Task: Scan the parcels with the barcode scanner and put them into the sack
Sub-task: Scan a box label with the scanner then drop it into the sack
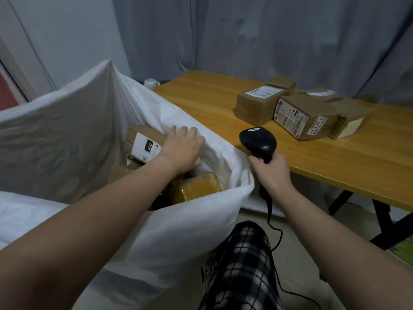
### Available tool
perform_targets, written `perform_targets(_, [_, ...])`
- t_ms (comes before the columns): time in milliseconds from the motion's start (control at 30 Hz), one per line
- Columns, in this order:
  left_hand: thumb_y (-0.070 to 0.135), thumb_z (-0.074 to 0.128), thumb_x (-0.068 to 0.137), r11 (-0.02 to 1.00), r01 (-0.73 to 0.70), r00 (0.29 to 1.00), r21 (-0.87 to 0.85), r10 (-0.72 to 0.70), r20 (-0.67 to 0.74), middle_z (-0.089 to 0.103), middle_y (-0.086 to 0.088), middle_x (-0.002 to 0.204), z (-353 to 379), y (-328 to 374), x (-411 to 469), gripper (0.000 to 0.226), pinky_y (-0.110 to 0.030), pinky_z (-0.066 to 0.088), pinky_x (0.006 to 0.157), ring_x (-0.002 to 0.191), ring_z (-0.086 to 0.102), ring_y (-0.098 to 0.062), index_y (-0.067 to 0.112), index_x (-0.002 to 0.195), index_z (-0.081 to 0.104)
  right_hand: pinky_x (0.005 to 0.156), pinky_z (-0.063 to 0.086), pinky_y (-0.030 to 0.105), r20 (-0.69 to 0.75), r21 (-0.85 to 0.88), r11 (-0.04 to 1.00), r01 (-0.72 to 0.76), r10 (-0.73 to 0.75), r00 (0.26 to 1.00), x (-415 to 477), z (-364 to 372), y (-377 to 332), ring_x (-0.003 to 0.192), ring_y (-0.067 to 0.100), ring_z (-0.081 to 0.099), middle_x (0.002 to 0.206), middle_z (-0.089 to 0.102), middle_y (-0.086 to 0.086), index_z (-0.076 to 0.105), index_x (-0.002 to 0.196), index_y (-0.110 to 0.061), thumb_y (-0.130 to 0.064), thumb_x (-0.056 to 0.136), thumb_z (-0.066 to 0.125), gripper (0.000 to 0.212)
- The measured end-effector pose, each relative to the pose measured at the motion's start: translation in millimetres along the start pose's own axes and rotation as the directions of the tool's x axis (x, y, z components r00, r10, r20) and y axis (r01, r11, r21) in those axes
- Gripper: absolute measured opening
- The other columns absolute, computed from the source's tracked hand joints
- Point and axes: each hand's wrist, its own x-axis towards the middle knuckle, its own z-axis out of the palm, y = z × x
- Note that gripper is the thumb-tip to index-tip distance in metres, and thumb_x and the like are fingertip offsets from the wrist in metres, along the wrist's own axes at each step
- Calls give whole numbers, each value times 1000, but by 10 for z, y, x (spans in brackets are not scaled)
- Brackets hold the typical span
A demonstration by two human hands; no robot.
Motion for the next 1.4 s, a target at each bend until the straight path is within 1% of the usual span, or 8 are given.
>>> perform_targets(300, [46,46,94,935,-105,962,-338,9,-274,34,-14,145,-291,418,1310,54,-44,35,102,127,39,-34,18,139,37,57,37,22,-71,93,996,9,-3,997,780,-342,-114,59,6,48,55,47,-9,50,61,-20,-17,83,73,32])
perform_targets(433, [62,50,88,783,21,982,-621,-133,-134,1,-20,158,-364,592,1928,74,-48,20,116,143,13,-40,33,150,22,64,38,23,-7,66,996,-64,65,998,1027,-488,-23,74,6,53,75,58,-7,63,82,-21,-20,82,73,11])
perform_targets(533, [76,54,75,722,134,989,-679,-137,50,-11,-19,159,-369,684,2241,91,-51,11,117,146,0,-41,46,149,10,71,40,26,-22,151,978,-144,149,989,1139,-622,35,88,12,57,93,63,-3,65,99,-18,-25,81,73,21])
perform_targets(700, [55,65,80,604,171,984,-778,-149,100,25,-13,140,-341,822,2232,74,-38,33,106,126,35,-37,36,144,35,78,41,28,-87,285,945,-157,189,978,1186,-974,67,94,12,55,98,61,-6,58,99,-26,-22,86,69,17])
perform_targets(1000, [42,70,75,496,193,949,-847,-314,33,24,-13,140,-437,991,1285,66,-38,31,104,130,26,-36,34,135,43,73,40,22,-88,308,937,-164,199,976,764,-1389,89,91,9,55,95,63,-7,63,98,-23,-22,87,69,13])
perform_targets(1133, [22,76,69,456,5,923,-890,-345,-171,19,-13,144,-577,1035,842,71,-27,25,103,133,25,-34,25,132,45,92,45,32,-128,344,930,-131,184,974,499,-1504,102,107,18,58,109,66,-2,64,116,-19,-26,84,73,33])
perform_targets(1233, [21,79,65,518,-113,935,-848,-234,-268,14,-11,145,-709,1077,625,78,-26,23,105,134,22,-33,22,133,42,99,42,34,-170,402,912,-79,159,973,278,-1653,112,109,13,57,107,65,-9,62,106,-32,-30,86,72,23])
perform_targets(1400, [20,78,67,584,-326,942,-743,270,-201,5,-2,149,-872,1229,550,80,-35,25,113,138,15,-31,27,136,38,82,47,24,-297,423,906,23,115,948,34,-1955,112,94,6,62,93,67,-12,64,97,-30,-28,86,72,14])
